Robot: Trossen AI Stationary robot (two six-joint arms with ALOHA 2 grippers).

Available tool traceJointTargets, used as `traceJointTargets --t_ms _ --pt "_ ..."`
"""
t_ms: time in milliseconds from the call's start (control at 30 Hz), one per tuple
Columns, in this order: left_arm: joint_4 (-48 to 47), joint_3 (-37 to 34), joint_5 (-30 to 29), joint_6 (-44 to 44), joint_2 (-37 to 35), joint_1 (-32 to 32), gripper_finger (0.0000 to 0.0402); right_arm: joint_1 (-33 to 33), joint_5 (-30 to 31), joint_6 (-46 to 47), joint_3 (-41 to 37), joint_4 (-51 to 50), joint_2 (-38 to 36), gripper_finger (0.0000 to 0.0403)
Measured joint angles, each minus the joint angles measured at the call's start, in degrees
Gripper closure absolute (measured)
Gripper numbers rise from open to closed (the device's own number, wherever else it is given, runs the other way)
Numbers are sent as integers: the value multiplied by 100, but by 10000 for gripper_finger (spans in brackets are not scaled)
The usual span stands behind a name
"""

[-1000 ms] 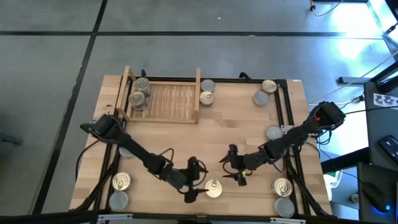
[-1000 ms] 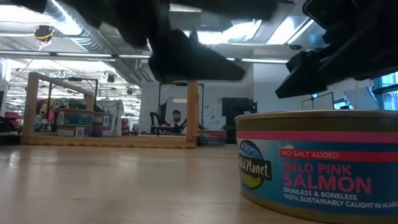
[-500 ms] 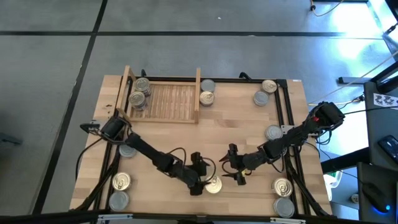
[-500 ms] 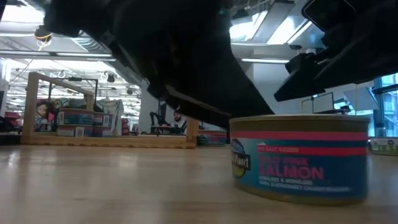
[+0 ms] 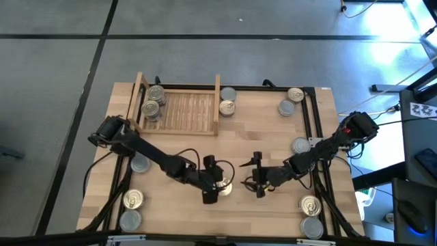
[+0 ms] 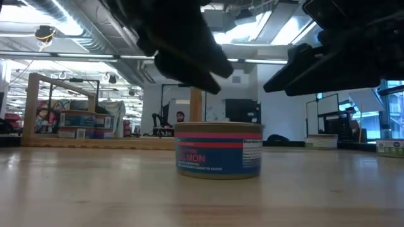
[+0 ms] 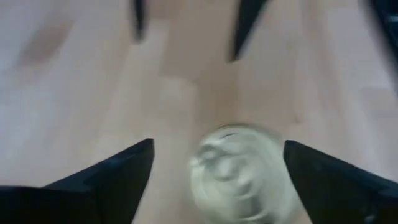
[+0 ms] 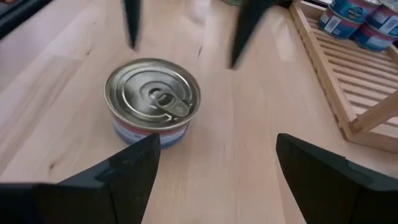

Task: Stack canned seafood by type on shelf
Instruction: Put the blue tuna can on the shelf

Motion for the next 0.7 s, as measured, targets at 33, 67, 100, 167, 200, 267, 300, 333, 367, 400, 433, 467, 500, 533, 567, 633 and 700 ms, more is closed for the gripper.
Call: traceJointTargets --t_ms 33,67,100,167,200,267,300,333,367,400,433,467,500,533,567,633,700 --pt "18 -3 119 -35 11 -14 79 0 -1 -18 0 -4 0 81" --pt "22 -16 240 -58 38 -27 103 0 -7 -22 0 -1 0 81" --pt "67 -20 316 -90 89 -47 130 0 -53 -21 2 0 0 81" --pt "101 -17 398 -130 157 -81 195 0 -188 -21 2 14 0 81" --pt "92 -17 398 -134 189 -102 230 0 -269 -21 2 30 0 81" --pt "77 -17 398 -110 250 -131 299 0 -391 -21 9 40 0 81" --pt "74 -17 394 -54 271 -139 332 0 -407 -21 9 37 1 81" --pt "101 -17 359 24 274 -146 361 0 -410 -21 9 37 0 81" --pt "165 -17 300 78 274 -148 380 0 -413 -21 9 40 0 81" --pt "222 -15 264 108 271 -145 390 0 -430 -21 9 54 2 81" --pt "247 -9 249 120 268 -139 390 0 -474 -21 9 89 0 81" --pt "259 -9 240 116 268 -123 385 0 -513 -21 9 142 2 81" --pt "268 -9 239 96 268 -109 377 0 -574 -18 9 214 19 81" --pt "293 -11 239 54 268 -91 370 0 -618 -20 9 277 40 81" --pt "332 -11 241 41 268 -59 363 0 -646 -23 9 323 65 81" --pt "200 -7 236 13 245 7 354 1 -781 -49 9 434 135 81" --pt "-154 -12 181 117 228 11 354 2 -924 -140 32 507 226 81"
